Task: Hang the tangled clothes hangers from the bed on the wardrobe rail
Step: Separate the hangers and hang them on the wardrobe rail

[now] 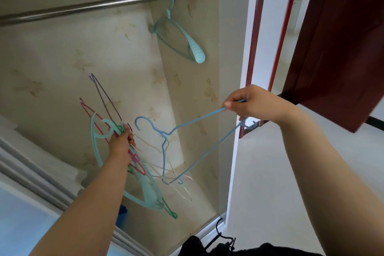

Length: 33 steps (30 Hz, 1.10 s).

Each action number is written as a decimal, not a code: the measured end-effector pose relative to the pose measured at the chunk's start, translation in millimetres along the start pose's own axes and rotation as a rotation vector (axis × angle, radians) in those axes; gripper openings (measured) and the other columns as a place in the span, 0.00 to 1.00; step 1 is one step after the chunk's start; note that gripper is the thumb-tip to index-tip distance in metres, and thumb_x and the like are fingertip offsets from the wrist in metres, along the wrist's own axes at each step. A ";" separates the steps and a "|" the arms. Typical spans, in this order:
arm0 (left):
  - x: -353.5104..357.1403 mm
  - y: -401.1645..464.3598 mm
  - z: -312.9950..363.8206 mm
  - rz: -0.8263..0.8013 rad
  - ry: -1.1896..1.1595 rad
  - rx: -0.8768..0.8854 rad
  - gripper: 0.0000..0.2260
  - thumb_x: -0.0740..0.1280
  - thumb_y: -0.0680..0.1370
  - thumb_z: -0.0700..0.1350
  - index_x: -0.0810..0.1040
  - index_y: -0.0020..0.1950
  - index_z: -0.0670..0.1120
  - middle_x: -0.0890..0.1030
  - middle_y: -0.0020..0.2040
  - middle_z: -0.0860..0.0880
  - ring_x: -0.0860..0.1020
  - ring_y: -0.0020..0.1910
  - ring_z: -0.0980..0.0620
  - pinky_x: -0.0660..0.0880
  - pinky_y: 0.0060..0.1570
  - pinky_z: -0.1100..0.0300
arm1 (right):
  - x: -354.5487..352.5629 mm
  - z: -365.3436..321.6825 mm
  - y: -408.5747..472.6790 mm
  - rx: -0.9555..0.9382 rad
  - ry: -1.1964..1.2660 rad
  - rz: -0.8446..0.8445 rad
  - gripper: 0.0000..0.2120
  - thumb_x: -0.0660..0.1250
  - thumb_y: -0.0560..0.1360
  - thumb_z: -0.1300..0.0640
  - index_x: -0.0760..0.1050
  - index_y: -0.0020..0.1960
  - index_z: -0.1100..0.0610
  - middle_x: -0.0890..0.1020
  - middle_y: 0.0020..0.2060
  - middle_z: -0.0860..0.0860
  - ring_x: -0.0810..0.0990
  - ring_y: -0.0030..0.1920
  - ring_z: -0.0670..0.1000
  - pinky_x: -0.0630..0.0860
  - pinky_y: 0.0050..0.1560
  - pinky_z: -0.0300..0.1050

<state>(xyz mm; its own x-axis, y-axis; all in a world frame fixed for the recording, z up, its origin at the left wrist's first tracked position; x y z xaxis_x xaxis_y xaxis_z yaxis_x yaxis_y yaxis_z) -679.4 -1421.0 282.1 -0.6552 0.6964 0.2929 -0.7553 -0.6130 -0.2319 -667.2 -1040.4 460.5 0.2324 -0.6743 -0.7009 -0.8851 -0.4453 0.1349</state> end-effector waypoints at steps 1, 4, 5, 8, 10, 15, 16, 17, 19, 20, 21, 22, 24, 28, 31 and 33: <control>-1.0 0.6 0.5 0.003 0.013 0.005 0.08 0.63 0.81 0.40 0.72 0.42 0.49 0.69 0.25 0.52 0.65 0.19 0.59 0.64 0.22 0.66 | -5.7 2.2 -2.3 0.013 0.036 0.019 0.10 0.65 0.78 0.55 0.82 0.48 0.60 0.77 0.38 0.60 0.76 0.34 0.49 0.75 0.34 0.30; -4.3 2.5 1.3 0.019 0.054 0.010 0.10 0.62 0.81 0.38 0.72 0.41 0.50 0.71 0.23 0.53 0.65 0.19 0.59 0.64 0.24 0.63 | -22.8 0.4 -9.9 0.046 0.154 0.082 0.09 0.64 0.79 0.56 0.82 0.48 0.58 0.71 0.33 0.58 0.72 0.31 0.49 0.82 0.39 0.38; -5.9 3.1 1.6 0.029 0.059 0.007 0.11 0.62 0.81 0.38 0.73 0.41 0.50 0.71 0.22 0.54 0.65 0.18 0.59 0.64 0.24 0.63 | -26.6 -2.5 -12.0 0.052 0.168 0.106 0.09 0.64 0.79 0.57 0.82 0.48 0.57 0.71 0.31 0.57 0.71 0.30 0.47 0.82 0.39 0.39; -8.8 3.9 3.3 0.045 0.045 0.003 0.11 0.62 0.80 0.38 0.74 0.41 0.50 0.71 0.22 0.54 0.66 0.19 0.59 0.64 0.25 0.63 | -29.5 -16.0 -14.0 0.048 0.092 0.207 0.10 0.63 0.79 0.55 0.82 0.47 0.55 0.75 0.30 0.56 0.76 0.27 0.45 0.81 0.37 0.38; -8.2 2.1 7.0 0.046 0.038 0.002 0.10 0.63 0.80 0.37 0.74 0.41 0.50 0.72 0.24 0.52 0.66 0.19 0.58 0.65 0.25 0.63 | -22.4 -27.1 -11.5 0.041 -0.015 0.278 0.10 0.62 0.80 0.53 0.81 0.48 0.54 0.79 0.33 0.55 0.82 0.32 0.47 0.82 0.38 0.43; 0.2 -2.4 24.2 0.031 -0.011 0.033 0.10 0.62 0.80 0.36 0.73 0.41 0.48 0.73 0.22 0.54 0.67 0.18 0.60 0.66 0.20 0.67 | 36.0 -44.7 6.7 -0.080 -0.231 0.427 0.13 0.58 0.81 0.52 0.78 0.54 0.56 0.81 0.38 0.54 0.79 0.42 0.58 0.76 0.44 0.51; 2.0 -3.0 28.1 0.021 -0.024 0.040 0.11 0.62 0.80 0.36 0.73 0.41 0.48 0.73 0.24 0.53 0.67 0.19 0.60 0.66 0.20 0.68 | 50.0 -42.2 10.6 -0.090 -0.236 0.431 0.13 0.57 0.81 0.52 0.78 0.56 0.57 0.81 0.38 0.55 0.78 0.42 0.60 0.75 0.42 0.50; 4.0 -4.6 32.0 0.005 -0.036 0.044 0.11 0.62 0.80 0.36 0.73 0.41 0.48 0.72 0.26 0.52 0.67 0.19 0.60 0.66 0.20 0.69 | 61.1 -39.7 12.5 -0.092 -0.219 0.444 0.13 0.57 0.81 0.53 0.78 0.57 0.58 0.79 0.36 0.55 0.78 0.41 0.60 0.74 0.39 0.49; 8.3 -8.9 41.5 -0.032 -0.054 0.046 0.10 0.62 0.81 0.38 0.73 0.41 0.49 0.71 0.28 0.51 0.67 0.19 0.60 0.65 0.20 0.69 | 70.9 -39.0 13.9 -0.123 -0.155 0.525 0.14 0.57 0.82 0.54 0.78 0.57 0.59 0.75 0.31 0.54 0.77 0.37 0.62 0.72 0.36 0.49; 10.2 -11.2 46.5 -0.050 -0.062 0.043 0.10 0.63 0.81 0.39 0.73 0.41 0.49 0.72 0.27 0.52 0.67 0.19 0.59 0.66 0.20 0.69 | 70.4 -41.3 15.6 -0.159 -0.135 0.592 0.14 0.57 0.81 0.54 0.78 0.56 0.60 0.74 0.30 0.56 0.76 0.35 0.63 0.72 0.34 0.50; 11.8 -13.9 51.4 -0.068 -0.074 0.035 0.09 0.64 0.80 0.40 0.74 0.41 0.49 0.72 0.26 0.52 0.67 0.19 0.59 0.66 0.20 0.68 | 67.9 -46.0 17.4 -0.196 -0.117 0.660 0.14 0.57 0.81 0.54 0.78 0.56 0.61 0.75 0.30 0.57 0.76 0.33 0.64 0.72 0.34 0.51; 13.4 -16.1 55.9 -0.089 -0.084 0.031 0.09 0.64 0.80 0.41 0.74 0.41 0.50 0.72 0.25 0.53 0.68 0.20 0.59 0.67 0.21 0.68 | 63.8 -52.2 20.3 -0.223 -0.089 0.722 0.14 0.57 0.81 0.54 0.78 0.56 0.61 0.77 0.30 0.58 0.76 0.33 0.63 0.72 0.33 0.51; 17.4 -19.8 65.2 -0.131 -0.089 0.037 0.07 0.64 0.80 0.42 0.74 0.42 0.50 0.73 0.27 0.52 0.68 0.20 0.58 0.67 0.21 0.66 | 53.8 -64.7 33.6 -0.243 -0.015 0.798 0.13 0.57 0.81 0.55 0.77 0.56 0.60 0.80 0.32 0.58 0.77 0.34 0.63 0.74 0.35 0.52; 28.7 -29.8 80.3 -0.196 -0.087 0.060 0.06 0.64 0.81 0.43 0.74 0.43 0.47 0.73 0.28 0.51 0.68 0.20 0.57 0.67 0.21 0.66 | 38.5 -84.1 80.6 -0.242 -0.017 0.854 0.13 0.57 0.82 0.56 0.77 0.55 0.61 0.80 0.35 0.59 0.78 0.38 0.64 0.68 0.35 0.48; 34.3 -36.2 88.8 -0.213 -0.092 0.059 0.06 0.64 0.81 0.44 0.74 0.43 0.47 0.74 0.28 0.51 0.69 0.21 0.57 0.67 0.21 0.65 | 39.9 -87.6 119.4 -0.138 -0.041 0.790 0.13 0.55 0.82 0.56 0.76 0.56 0.61 0.82 0.42 0.61 0.78 0.44 0.65 0.67 0.38 0.49; 34.9 -38.9 93.7 -0.212 -0.114 0.045 0.06 0.64 0.81 0.44 0.74 0.43 0.47 0.75 0.28 0.51 0.69 0.20 0.57 0.68 0.20 0.66 | 45.8 -83.8 142.6 -0.072 -0.061 0.697 0.12 0.55 0.81 0.57 0.75 0.57 0.60 0.83 0.45 0.60 0.79 0.48 0.64 0.72 0.43 0.51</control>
<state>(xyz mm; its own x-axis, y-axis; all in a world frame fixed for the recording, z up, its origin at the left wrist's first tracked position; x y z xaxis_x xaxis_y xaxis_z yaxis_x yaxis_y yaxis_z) -671.2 -1407.8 388.3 -0.4734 0.7665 0.4340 -0.8727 -0.4751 -0.1130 -749.1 -1184.2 506.3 -0.4043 -0.7835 -0.4720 -0.7901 0.0392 0.6117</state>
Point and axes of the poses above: each hand's wrist, its own y-axis towards the middle knuckle, its own x-axis out of the palm, z = x × y, the point moved 3 cm from there along y, towards the middle knuckle
